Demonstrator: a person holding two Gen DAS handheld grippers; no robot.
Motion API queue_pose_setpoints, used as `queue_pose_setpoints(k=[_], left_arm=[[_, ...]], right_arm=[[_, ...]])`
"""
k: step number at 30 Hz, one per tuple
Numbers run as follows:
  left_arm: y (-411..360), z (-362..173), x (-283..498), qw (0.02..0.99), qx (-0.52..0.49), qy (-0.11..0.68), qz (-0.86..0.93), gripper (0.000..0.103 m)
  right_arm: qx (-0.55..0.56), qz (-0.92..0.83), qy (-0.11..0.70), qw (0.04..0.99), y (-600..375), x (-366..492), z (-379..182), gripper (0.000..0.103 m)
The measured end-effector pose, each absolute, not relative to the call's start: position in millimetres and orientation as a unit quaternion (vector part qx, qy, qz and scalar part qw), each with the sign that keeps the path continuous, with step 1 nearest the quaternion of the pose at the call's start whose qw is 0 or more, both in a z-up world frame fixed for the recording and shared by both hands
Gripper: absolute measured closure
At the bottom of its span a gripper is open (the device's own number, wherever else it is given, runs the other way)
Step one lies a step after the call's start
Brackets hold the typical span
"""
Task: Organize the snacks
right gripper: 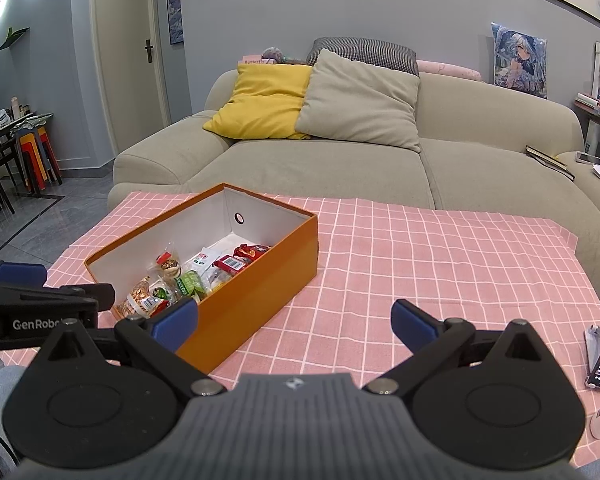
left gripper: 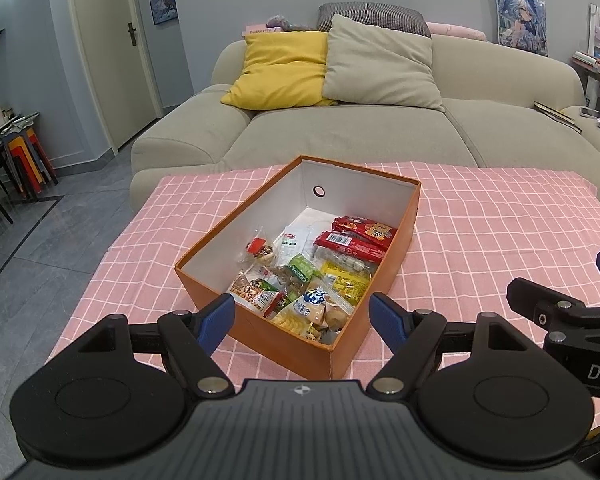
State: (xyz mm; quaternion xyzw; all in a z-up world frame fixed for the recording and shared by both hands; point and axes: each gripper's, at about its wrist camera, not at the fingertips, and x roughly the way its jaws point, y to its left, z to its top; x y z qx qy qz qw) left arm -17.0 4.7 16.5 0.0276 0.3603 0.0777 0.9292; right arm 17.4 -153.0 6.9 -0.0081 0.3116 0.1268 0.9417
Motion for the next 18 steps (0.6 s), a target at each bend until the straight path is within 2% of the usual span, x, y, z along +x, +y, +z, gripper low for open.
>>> queue_pose_setpoints(k=[18], left_arm=[[7.3,18.3,-18.8,0.93,0.03,0.36,0.075,0.014]], right_arm=[[-0.01,0.127,0.309,0.942,-154.8,17.2,9.5,0.004]])
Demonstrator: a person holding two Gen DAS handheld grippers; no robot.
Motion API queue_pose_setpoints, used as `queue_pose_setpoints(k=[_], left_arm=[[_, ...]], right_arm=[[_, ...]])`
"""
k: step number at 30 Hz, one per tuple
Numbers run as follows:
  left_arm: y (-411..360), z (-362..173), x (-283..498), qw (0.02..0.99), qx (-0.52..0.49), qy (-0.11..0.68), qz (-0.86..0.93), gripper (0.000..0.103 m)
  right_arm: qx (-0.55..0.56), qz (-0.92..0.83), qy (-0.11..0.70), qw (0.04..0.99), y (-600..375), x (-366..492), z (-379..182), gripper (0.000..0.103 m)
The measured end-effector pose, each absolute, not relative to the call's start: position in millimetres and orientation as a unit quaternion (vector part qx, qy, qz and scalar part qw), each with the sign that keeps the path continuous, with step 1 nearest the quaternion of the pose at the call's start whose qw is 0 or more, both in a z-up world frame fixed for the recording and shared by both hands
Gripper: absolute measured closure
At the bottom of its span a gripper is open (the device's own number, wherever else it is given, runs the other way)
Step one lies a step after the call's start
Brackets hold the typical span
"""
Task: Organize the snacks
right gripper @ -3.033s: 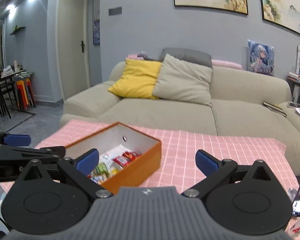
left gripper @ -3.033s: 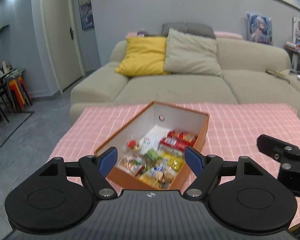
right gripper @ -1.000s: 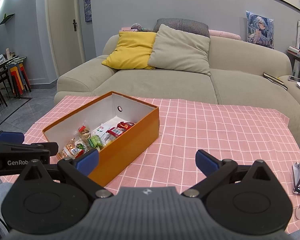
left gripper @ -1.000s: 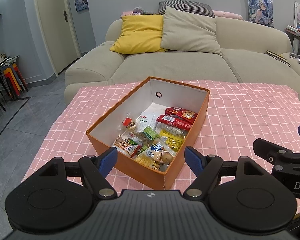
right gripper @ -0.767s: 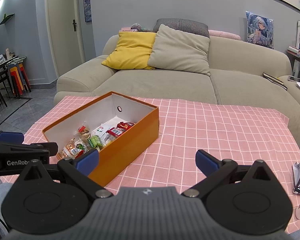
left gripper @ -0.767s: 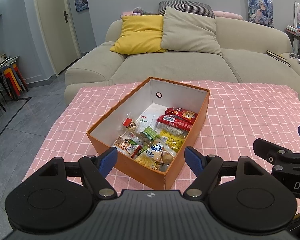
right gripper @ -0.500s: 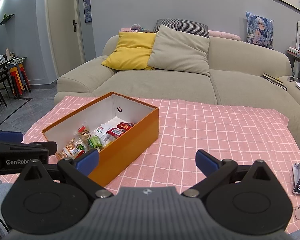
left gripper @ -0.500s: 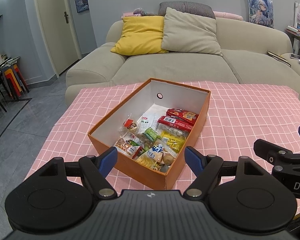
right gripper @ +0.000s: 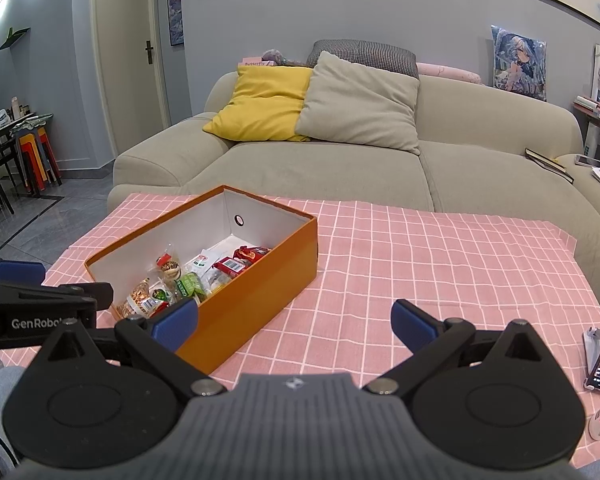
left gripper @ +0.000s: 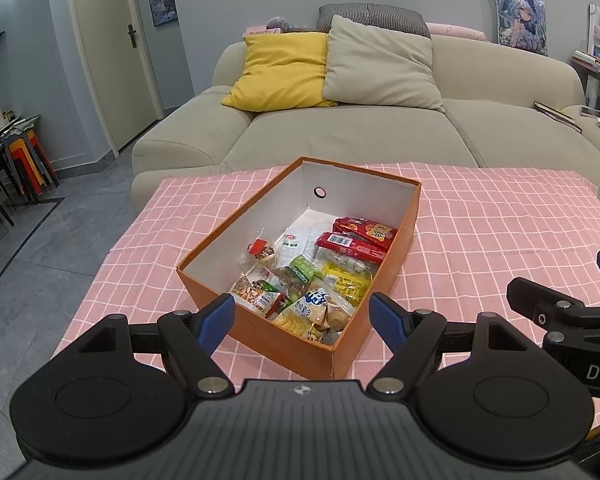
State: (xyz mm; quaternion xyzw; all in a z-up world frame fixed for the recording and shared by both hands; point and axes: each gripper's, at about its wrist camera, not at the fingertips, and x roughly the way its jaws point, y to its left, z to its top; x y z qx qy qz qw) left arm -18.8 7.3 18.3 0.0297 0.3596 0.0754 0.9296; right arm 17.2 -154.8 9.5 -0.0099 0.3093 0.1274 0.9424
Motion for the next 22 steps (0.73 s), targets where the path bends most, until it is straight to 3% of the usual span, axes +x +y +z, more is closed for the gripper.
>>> queue_pose_setpoints(k=[22], left_arm=[[7.6,16.5,-19.1,0.93,0.024,0.36,0.073,0.014]], right_arm=[[-0.017,0.13,0.309,0.942,-155.2,16.7,9.9,0.004]])
